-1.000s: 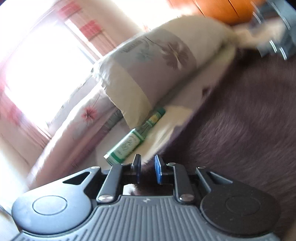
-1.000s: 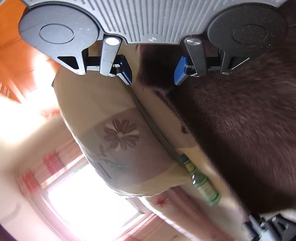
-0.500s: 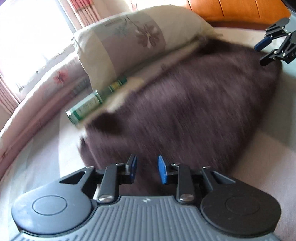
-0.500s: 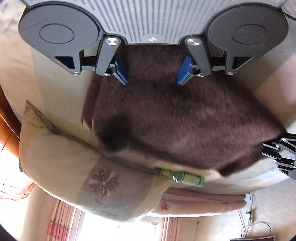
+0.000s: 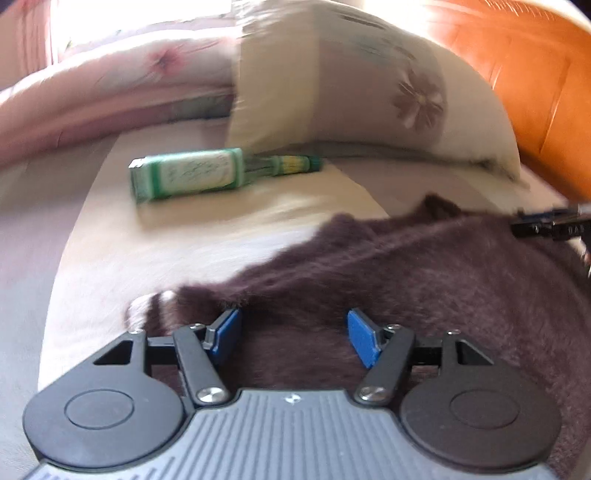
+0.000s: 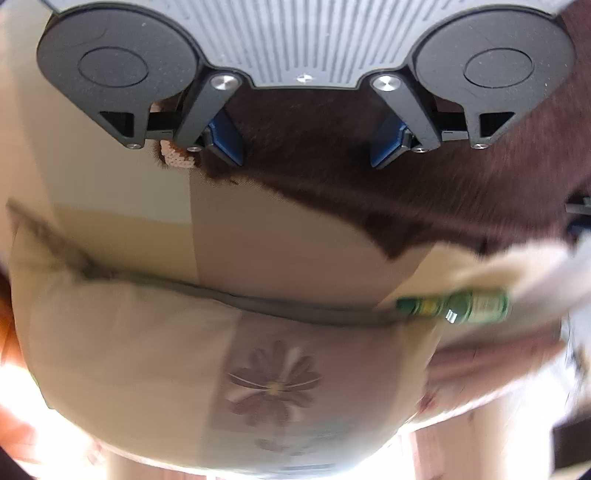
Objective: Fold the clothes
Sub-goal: 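Pull both open grippers back above the folded sweater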
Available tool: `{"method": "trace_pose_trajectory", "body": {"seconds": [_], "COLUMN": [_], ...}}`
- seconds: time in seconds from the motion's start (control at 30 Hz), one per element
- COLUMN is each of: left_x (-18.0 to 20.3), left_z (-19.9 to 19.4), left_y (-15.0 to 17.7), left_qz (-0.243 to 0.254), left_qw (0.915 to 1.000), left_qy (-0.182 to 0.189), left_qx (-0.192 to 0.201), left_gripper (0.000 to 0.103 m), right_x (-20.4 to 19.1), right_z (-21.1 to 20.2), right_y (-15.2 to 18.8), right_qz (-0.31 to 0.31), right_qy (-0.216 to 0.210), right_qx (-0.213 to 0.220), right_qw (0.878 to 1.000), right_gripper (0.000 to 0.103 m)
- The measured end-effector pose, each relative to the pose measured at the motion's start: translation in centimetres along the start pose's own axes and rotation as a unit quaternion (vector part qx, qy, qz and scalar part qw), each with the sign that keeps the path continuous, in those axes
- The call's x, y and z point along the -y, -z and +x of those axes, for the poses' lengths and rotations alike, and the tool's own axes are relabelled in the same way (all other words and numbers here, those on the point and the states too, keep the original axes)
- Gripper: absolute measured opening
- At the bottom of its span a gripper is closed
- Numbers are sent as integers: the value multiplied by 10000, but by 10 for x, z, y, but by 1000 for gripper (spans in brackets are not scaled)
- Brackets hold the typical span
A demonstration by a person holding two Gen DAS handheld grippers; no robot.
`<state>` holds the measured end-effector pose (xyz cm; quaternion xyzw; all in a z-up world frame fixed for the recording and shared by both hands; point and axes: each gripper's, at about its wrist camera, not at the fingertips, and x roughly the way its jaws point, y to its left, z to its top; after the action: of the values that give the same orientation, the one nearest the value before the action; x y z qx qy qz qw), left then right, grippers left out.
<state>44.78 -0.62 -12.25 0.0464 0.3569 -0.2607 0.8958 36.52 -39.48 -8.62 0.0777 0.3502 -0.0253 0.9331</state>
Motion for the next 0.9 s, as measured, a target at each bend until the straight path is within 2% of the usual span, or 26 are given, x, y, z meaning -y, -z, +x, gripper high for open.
{"method": "trace_pose_trajectory", "body": {"seconds": [0.13,0.17,0.27,0.37,0.43,0.5,0.53,0.67,0.7,0.77,0.83,0.9], "left_x": [14,22,40,54,55,53,53,65,68,72,72,65], "left_z": [-20,-28,-57,-80,-89,-99,-106,-133,-136,-139,-132,-126], "left_y": [2,4,16,43,68,86,90,82,81,83,88,96], "left_qz": [446,580,824,827,726,747,758,641,539,349,243,58], "left_qw": [9985,9979,9964,9960,9968,9969,9969,9977,9985,9987,9992,9982], "left_qy": [-303,-279,174,331,220,140,116,-128,17,357,278,-369], "left_qx": [-39,-24,38,-6,-239,-208,-180,-168,-126,-86,-159,-465], "left_gripper": [63,63,67,74,74,73,73,76,78,82,82,82], "right_x": [-7,-9,-16,-22,-22,-21,-21,-22,-27,-38,-45,-46], "right_z": [-34,-43,-69,-96,-109,-122,-129,-159,-166,-171,-166,-155], "right_y": [16,20,33,45,70,95,108,114,114,116,119,124], "right_qz": [130,157,237,316,320,320,320,816,827,812,810,869], "right_qy": [-347,-435,-698,-962,-1004,-1035,-1050,-934,-980,-1113,-1144,-976], "right_qx": [30,36,54,72,81,90,94,172,282,370,288,102], "right_qw": [9993,9989,9973,9948,9944,9941,9939,9921,9913,9898,9897,9914], "right_gripper": [76,77,81,90,92,92,92,95,101,103,103,103]}}
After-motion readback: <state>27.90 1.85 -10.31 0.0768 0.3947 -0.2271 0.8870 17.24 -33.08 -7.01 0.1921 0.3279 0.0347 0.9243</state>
